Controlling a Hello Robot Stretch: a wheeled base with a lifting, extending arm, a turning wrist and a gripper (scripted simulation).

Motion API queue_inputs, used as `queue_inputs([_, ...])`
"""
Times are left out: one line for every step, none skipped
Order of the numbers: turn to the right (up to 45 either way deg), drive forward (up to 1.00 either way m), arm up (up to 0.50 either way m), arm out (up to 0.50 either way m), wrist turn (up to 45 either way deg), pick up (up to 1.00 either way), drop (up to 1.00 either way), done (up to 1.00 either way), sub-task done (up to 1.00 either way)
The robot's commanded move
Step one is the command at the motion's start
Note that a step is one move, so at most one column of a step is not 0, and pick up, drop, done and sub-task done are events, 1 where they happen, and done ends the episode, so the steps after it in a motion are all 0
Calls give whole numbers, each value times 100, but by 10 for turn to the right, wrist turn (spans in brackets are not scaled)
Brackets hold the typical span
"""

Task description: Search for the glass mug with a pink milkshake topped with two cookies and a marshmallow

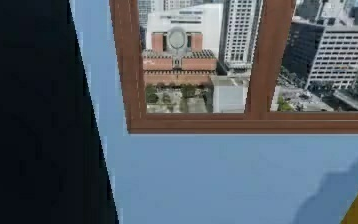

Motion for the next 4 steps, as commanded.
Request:
queue_inputs([450,0,0,0,0,0,0,0,0])
queue_inputs([450,0,0,0,0,0,0,0,0])
queue_inputs([450,0,0,0,0,0,0,0,0])
queue_inputs([60,0,0,0,0,0,0,0,0])
